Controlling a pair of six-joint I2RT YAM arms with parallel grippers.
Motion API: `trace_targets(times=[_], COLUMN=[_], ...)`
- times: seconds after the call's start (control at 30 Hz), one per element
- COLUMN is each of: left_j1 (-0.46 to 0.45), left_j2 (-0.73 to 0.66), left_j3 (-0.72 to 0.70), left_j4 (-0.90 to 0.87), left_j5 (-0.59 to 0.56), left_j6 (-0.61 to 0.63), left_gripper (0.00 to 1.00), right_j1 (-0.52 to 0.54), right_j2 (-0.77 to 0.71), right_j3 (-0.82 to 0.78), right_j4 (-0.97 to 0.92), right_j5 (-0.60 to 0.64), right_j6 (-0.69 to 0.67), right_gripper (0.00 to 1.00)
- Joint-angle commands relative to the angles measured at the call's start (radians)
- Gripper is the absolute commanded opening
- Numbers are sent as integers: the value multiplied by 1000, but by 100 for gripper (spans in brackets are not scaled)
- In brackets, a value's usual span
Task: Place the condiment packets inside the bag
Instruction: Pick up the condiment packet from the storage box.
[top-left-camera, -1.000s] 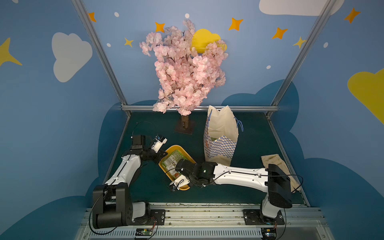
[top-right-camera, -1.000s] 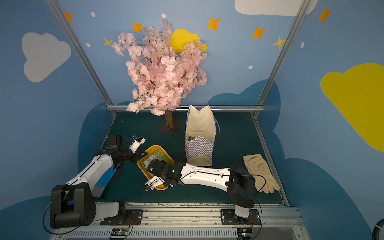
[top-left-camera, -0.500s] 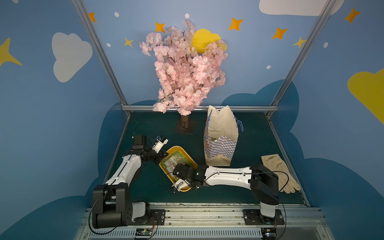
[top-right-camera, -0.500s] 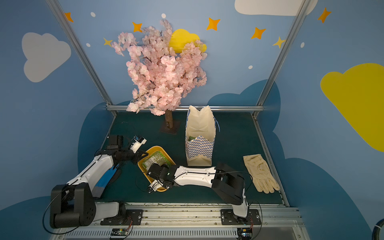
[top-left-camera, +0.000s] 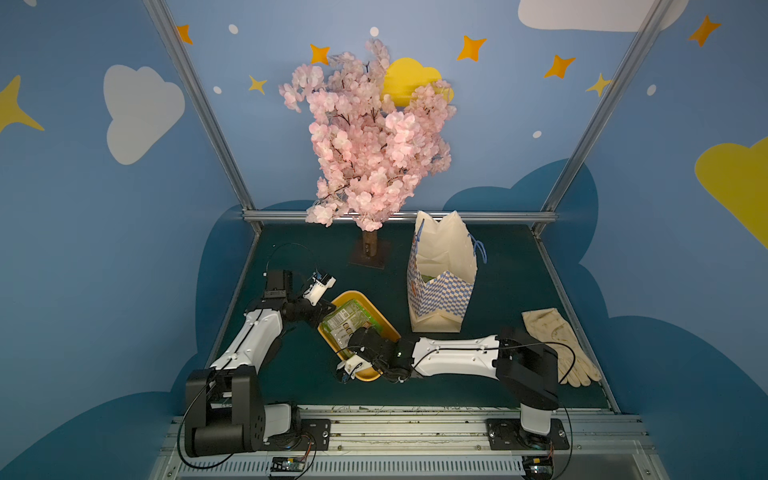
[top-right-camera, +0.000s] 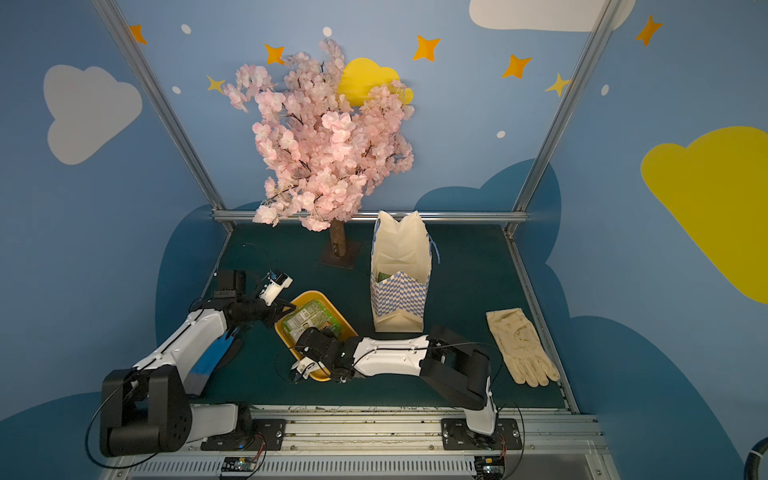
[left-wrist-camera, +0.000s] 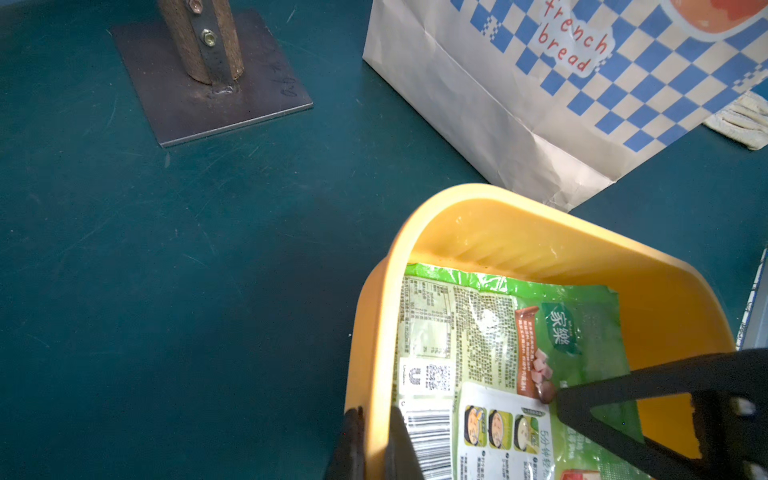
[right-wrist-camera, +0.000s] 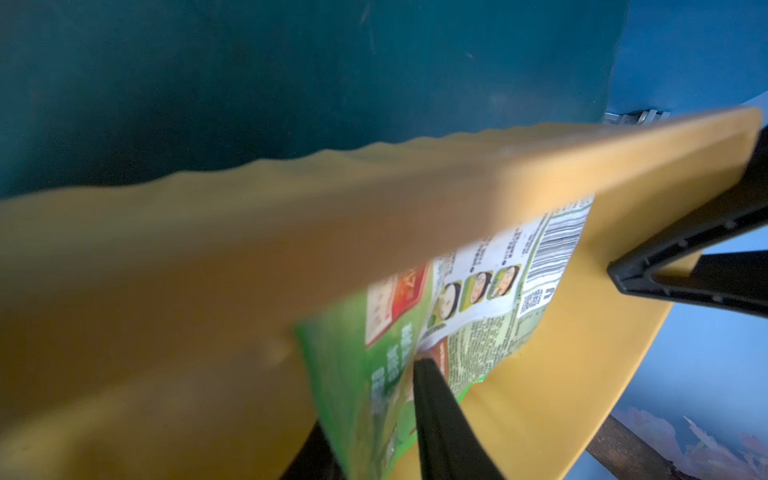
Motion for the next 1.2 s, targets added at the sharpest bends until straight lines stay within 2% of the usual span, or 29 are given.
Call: trace_targets(times=[0.0, 0.3, 0.53, 0.8, 1.17], left_j1=[-7, -21, -28, -34, -36], left_j2=[10, 14, 8, 14, 15], left_j3=[1, -8, -15, -13, -13], left_j4=[-20, -4, -1, 1, 6], left_j5=[65, 52, 39, 33, 30], left_j6=[-20, -27, -26, -33, -39], left_gripper=[3, 3, 3, 3, 3], right_j1=[-13, -36, -59, -58, -62], right_j2=[-76, -120, -139, -157, -150], right_j3=[4, 4, 6, -4, -19], right_j4=[15, -33, -45, -80, -41], right_j5=[-17, -68, -121, -140, -118], right_j6=[32, 106, 162, 172, 178], right_gripper=[27, 31, 46, 53, 54])
